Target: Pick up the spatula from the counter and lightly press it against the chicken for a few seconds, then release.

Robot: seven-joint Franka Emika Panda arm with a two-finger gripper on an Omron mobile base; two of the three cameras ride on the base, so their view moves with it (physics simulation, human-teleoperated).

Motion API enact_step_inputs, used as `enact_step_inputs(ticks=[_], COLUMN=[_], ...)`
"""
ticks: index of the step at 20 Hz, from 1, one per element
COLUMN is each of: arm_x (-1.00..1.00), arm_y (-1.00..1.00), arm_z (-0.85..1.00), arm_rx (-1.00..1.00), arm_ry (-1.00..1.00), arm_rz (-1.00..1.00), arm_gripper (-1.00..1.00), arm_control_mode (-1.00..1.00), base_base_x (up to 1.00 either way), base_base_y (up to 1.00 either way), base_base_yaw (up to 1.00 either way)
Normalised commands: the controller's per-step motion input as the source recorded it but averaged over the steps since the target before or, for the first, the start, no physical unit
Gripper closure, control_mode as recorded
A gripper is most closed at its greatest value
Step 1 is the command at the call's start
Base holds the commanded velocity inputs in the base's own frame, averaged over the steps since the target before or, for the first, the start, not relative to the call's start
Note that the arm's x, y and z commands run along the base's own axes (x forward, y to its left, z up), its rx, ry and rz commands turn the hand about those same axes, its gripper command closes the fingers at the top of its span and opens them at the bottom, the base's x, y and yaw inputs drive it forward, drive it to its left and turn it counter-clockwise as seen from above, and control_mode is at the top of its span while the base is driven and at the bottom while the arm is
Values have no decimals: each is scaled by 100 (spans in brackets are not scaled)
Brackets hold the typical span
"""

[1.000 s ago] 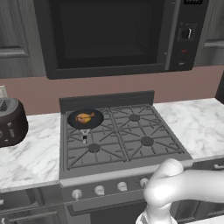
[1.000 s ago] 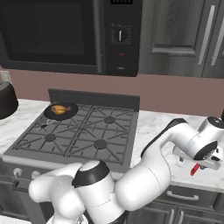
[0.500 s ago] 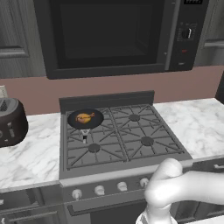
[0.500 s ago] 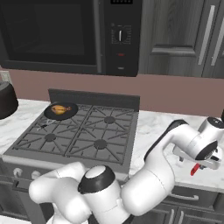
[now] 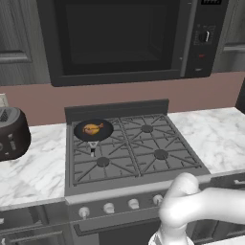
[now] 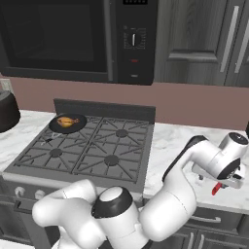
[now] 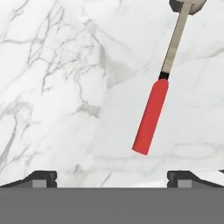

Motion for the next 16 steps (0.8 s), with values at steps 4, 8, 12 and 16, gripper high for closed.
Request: enact_step_inputs(ticks=[4, 8, 12, 16], arm_x=[16, 17, 15, 13], arm_y=[-8, -13, -15, -16], arm_z=[-13, -12, -11, -11], arm_rx=[0, 0, 0, 0], arm_ry=[1, 1, 0, 0], arm_rz=[0, 0, 0, 0], arm_gripper=[-100, -100, -100, -100], arm_control_mode=[-100, -100, -100, -100], base_base_x=[0, 0, 0, 0], base_base_y=[0, 0, 0, 0], base_base_yaw=[0, 0, 0, 0])
